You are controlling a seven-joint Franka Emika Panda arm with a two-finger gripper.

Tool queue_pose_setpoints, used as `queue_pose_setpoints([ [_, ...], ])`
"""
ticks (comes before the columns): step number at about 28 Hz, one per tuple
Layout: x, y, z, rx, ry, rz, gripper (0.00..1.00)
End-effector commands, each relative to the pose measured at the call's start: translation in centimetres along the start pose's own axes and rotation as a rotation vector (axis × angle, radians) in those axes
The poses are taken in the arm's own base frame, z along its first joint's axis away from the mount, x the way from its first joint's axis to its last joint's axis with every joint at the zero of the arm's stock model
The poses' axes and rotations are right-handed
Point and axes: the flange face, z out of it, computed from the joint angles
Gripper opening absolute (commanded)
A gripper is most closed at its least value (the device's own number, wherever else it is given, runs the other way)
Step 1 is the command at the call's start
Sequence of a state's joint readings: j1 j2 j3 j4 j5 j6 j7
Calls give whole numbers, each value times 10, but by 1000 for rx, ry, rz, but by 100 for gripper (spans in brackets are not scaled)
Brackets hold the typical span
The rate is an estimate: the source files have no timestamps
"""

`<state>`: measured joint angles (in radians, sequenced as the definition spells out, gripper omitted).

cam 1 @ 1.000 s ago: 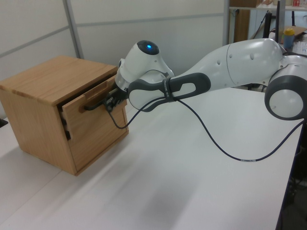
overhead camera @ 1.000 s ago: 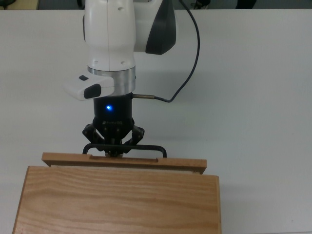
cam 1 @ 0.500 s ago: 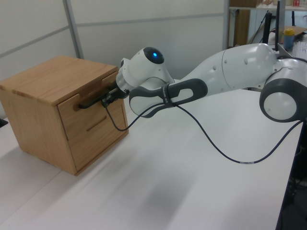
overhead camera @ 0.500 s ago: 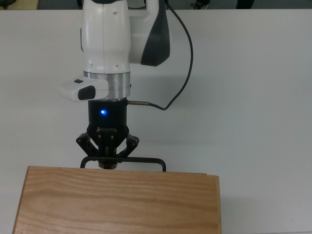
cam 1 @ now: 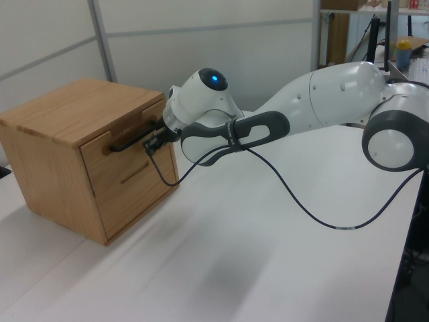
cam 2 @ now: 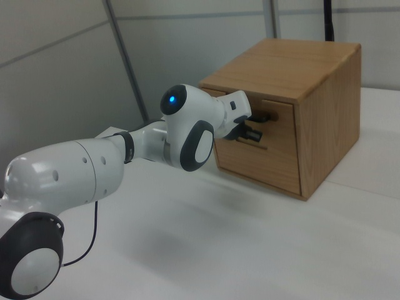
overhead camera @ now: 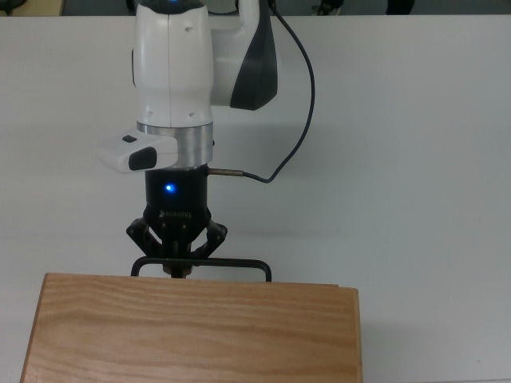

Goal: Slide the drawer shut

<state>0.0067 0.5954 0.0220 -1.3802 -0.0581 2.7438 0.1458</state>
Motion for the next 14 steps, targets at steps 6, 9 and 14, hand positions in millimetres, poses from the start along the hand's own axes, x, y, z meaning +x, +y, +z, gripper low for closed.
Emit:
queue_pose_setpoints([
  [6,-12,-4,-49,-46,-262,-14,0],
  [9,-15,-5,-69,-59,-341,-19,0],
  [14,-20,-7,-103,-76,-463,-25,0],
])
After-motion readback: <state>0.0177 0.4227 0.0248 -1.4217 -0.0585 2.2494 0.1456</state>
